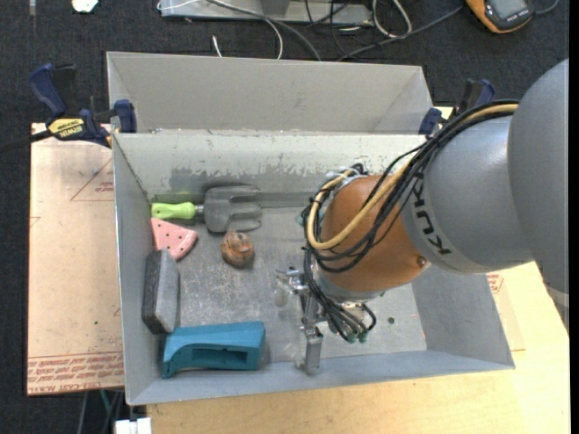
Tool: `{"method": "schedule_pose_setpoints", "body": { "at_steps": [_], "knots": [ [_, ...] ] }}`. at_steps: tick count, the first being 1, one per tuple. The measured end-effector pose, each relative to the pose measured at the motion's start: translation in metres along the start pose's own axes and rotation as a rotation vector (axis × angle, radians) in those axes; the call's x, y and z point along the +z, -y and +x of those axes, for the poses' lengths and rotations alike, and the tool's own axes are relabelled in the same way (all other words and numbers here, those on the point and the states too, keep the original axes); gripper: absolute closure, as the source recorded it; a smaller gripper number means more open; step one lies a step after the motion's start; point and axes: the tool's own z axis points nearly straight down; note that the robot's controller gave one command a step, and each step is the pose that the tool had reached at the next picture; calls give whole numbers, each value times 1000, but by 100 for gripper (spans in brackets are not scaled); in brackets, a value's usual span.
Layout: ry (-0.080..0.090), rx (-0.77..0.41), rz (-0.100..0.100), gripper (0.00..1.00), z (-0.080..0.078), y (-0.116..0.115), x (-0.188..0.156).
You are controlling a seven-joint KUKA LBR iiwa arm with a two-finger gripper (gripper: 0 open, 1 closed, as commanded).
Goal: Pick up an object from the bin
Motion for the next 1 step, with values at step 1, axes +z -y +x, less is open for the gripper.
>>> {"method": "schedule_pose_setpoints", "body": {
  "at_steps": [1],
  "knots": [
    [-3,65,1,0,-13,-1,12]
  ]
}}
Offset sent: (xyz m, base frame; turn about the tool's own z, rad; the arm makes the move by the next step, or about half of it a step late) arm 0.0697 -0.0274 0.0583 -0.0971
